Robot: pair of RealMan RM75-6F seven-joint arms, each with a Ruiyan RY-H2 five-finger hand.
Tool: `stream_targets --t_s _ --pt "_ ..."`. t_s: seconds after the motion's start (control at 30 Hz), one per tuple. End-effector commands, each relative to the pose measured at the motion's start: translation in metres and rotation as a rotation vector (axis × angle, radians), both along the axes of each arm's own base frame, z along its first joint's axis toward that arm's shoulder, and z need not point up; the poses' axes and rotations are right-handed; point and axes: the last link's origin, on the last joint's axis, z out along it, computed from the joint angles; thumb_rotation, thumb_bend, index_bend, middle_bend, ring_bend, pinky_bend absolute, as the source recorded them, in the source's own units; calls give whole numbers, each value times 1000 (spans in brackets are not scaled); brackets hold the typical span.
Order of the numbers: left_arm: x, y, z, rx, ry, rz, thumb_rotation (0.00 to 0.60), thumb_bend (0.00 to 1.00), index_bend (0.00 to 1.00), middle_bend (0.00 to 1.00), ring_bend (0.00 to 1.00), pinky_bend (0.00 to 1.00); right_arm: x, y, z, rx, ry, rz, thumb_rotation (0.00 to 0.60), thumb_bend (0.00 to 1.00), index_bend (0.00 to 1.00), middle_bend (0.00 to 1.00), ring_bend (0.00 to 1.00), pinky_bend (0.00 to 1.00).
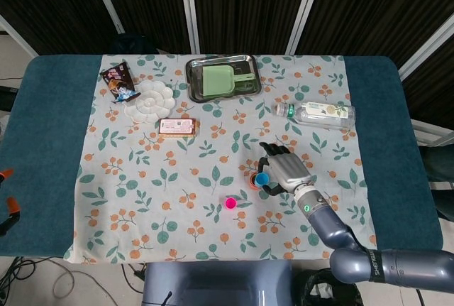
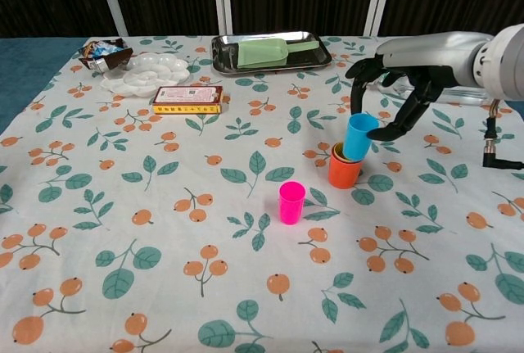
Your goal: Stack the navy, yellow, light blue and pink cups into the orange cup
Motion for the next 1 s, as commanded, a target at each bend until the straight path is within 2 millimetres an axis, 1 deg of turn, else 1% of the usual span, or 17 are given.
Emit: stream_targets --t_s 0.03,0.53,0.57,0.63,0.7,0.8,0.9,1.0 --pt "0 0 0 -1 0 -1 600 614 213 84 4 0 0 -1 -1 2 -1 -2 600 464 514 0 35 112" --pt "0 0 0 0 3 1 600 614 213 84 4 0 -2 -4 -10 22 6 -13 600 465 504 0 35 112" --pt "0 0 0 1 3 1 600 614 213 84 4 0 -1 -4 -10 24 5 -14 600 465 483 0 35 112" --pt "0 0 1 2 3 0 600 614 213 84 4 0 -2 -4 -12 28 4 -16 600 464 399 0 35 112" --pt "0 0 1 2 3 1 600 614 213 84 4 0 -2 -3 -13 33 8 -17 600 464 282 0 35 112" --pt "0 0 1 2 2 1 600 614 213 84 4 0 -3 -2 -15 50 20 -18 600 445 163 0 35 112" --pt "0 0 1 1 2 0 600 614 213 84 4 0 -2 -2 -14 62 32 -8 600 413 117 0 36 112" --pt "0 0 1 1 1 1 600 614 213 84 4 0 2 -3 -9 57 25 3 600 413 113 0 35 112"
